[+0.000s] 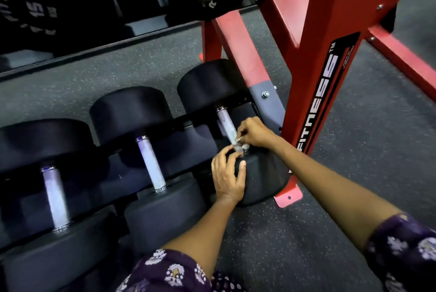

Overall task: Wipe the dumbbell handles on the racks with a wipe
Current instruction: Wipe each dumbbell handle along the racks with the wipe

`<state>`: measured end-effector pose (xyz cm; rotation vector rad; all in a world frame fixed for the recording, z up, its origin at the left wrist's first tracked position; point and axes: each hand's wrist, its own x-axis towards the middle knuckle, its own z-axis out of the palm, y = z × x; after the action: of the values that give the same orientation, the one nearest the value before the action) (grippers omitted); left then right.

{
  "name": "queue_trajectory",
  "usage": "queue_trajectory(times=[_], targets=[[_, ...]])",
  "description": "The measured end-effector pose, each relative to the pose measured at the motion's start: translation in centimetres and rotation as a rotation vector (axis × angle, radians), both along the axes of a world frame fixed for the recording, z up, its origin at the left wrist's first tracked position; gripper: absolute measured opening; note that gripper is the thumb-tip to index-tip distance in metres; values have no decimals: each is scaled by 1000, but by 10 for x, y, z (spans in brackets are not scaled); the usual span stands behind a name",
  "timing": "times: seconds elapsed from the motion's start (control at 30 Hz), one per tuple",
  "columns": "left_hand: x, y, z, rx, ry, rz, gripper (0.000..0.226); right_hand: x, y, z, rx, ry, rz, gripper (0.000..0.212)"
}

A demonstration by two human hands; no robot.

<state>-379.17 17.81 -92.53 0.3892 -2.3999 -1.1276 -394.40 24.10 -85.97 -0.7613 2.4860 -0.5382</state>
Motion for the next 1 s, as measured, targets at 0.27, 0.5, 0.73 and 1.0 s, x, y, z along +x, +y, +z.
queue_trajectory(times=[0.27,0.5,0.73,1.0], targets=[[1,1,3,28,-13,-3,36,12,-2,-5,22,6,-44,13],[1,1,3,51,-13,8,35,7,6,1,33,-57,-71,8],[3,2,4,61,-11,12,36,6,11,1,152,-6,13,9],[2,2,5,67,-2,17,32,2,7,2,160,-49,53,15]])
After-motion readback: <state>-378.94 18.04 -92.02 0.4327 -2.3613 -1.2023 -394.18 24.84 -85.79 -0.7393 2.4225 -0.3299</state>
